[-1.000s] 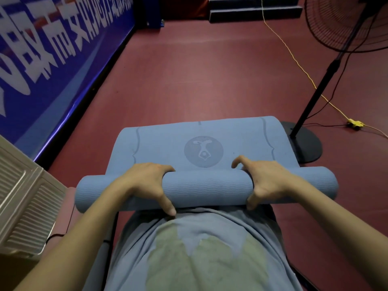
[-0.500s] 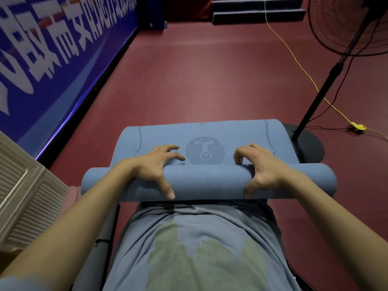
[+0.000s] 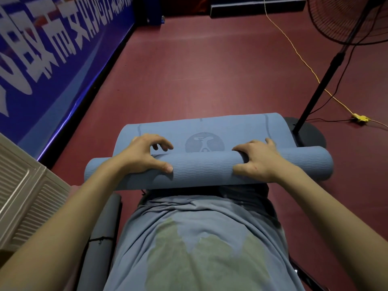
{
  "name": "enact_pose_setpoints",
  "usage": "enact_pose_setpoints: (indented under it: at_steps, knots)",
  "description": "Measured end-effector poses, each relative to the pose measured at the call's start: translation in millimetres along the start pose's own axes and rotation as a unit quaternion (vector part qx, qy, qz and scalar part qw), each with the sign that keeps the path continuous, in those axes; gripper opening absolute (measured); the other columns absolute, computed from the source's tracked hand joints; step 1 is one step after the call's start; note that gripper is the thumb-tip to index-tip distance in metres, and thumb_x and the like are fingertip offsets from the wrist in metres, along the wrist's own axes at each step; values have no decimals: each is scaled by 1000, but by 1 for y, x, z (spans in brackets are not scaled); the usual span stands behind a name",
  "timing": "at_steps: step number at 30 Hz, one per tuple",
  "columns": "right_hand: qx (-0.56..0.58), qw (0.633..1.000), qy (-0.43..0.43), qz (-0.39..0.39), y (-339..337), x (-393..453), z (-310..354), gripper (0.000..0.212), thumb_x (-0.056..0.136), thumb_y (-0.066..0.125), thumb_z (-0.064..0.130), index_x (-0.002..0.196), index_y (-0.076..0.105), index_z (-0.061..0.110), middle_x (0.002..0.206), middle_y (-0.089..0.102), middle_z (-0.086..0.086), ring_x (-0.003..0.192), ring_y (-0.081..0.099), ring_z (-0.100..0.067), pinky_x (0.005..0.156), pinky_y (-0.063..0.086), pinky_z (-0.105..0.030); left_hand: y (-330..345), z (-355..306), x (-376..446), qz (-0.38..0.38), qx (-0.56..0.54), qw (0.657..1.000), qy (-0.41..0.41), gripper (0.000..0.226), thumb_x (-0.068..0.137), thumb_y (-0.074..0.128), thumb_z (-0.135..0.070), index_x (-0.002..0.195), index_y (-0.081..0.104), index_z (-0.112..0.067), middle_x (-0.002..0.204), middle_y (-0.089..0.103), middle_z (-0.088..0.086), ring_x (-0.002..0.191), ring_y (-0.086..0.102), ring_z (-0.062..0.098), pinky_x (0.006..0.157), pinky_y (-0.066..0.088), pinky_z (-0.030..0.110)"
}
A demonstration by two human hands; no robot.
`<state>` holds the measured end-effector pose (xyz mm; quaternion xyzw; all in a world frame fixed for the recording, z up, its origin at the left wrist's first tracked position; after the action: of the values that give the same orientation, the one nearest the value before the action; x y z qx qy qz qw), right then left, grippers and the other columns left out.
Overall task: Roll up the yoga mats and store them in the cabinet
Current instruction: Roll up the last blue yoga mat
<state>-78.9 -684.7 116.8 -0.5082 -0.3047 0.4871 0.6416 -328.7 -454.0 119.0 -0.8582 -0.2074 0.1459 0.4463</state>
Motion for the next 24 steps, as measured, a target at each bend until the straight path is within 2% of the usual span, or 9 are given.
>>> enact_pose_setpoints:
  at_steps: [3,5,7,9,12,13,17,20,24]
  knots:
    - [-40,999,-24,11,3,3,1,67,60,40,62,113,64,27,92,64,5,100,55,-24,100,32,-47,2,-10,-7,-4,42,999,-7,80,46,61,-98,105,72,-45,108,66,-23,102,60,4,96,48,43]
    - [-50,997,-49,19,3,1,-4,75,60,37,63,124,58,29,106,67,4,103,58,-24,85,39,-38,1,-19,-11,8,128,992,-1,97,53,39,-104,121,71,-43,118,64,-23,108,61,6,99,43,43]
    - [-30,997,-70,31,1,-1,-11,83,61,39,64,136,54,31,121,66,4,109,59,-22,83,45,-38,2,-30,-16,33,230,973,-8,110,56,21,-105,134,64,-41,130,59,-23,119,57,7,102,35,40]
    - [-19,995,-86,36,-2,-2,-16,89,64,46,68,145,48,32,128,64,3,116,56,-21,92,46,-40,11,-45,-21,37,318,947,-17,102,60,28,-100,133,62,-38,130,60,-20,118,58,10,103,32,39]
    - [-74,990,-114,27,3,-3,-18,100,64,57,83,149,37,35,131,60,5,122,52,-19,99,44,-41,31,-58,-22,32,382,923,-16,88,54,62,-94,111,53,-28,115,66,-12,106,62,18,103,36,37]
    - [-82,990,-110,19,5,-3,-19,102,62,60,86,146,35,36,131,60,5,122,52,-20,99,44,-41,34,-56,-22,30,372,927,-21,90,53,70,-90,114,50,-26,119,65,-10,108,62,20,101,38,36]
    - [-67,994,-82,-21,2,-5,-17,93,57,74,82,127,37,33,123,59,4,112,52,-20,84,38,-34,37,-43,-27,28,326,945,-30,122,57,80,-78,153,32,-21,149,51,-4,132,51,23,105,40,36]
    - [-71,994,-77,-27,4,-10,-15,86,64,74,78,128,42,31,120,60,4,110,52,-21,84,30,-31,39,-41,-24,21,321,946,-31,126,58,82,-75,157,27,-20,153,47,-3,136,47,22,107,39,36]
    - [-55,996,-66,-12,2,-8,-17,82,72,69,76,135,41,32,130,58,7,119,50,-20,98,29,-33,43,-33,-18,25,312,950,-17,129,50,86,-75,152,30,-20,147,48,-2,132,47,22,109,34,35]
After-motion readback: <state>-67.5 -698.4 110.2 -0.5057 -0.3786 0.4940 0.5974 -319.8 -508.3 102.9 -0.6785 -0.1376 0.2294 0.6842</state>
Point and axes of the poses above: each hand's wrist, its own x-axis towards the middle knuckle, its own y-axis out of the palm, z = x × y, the point moved 2 cm from there along x, towards the middle knuckle
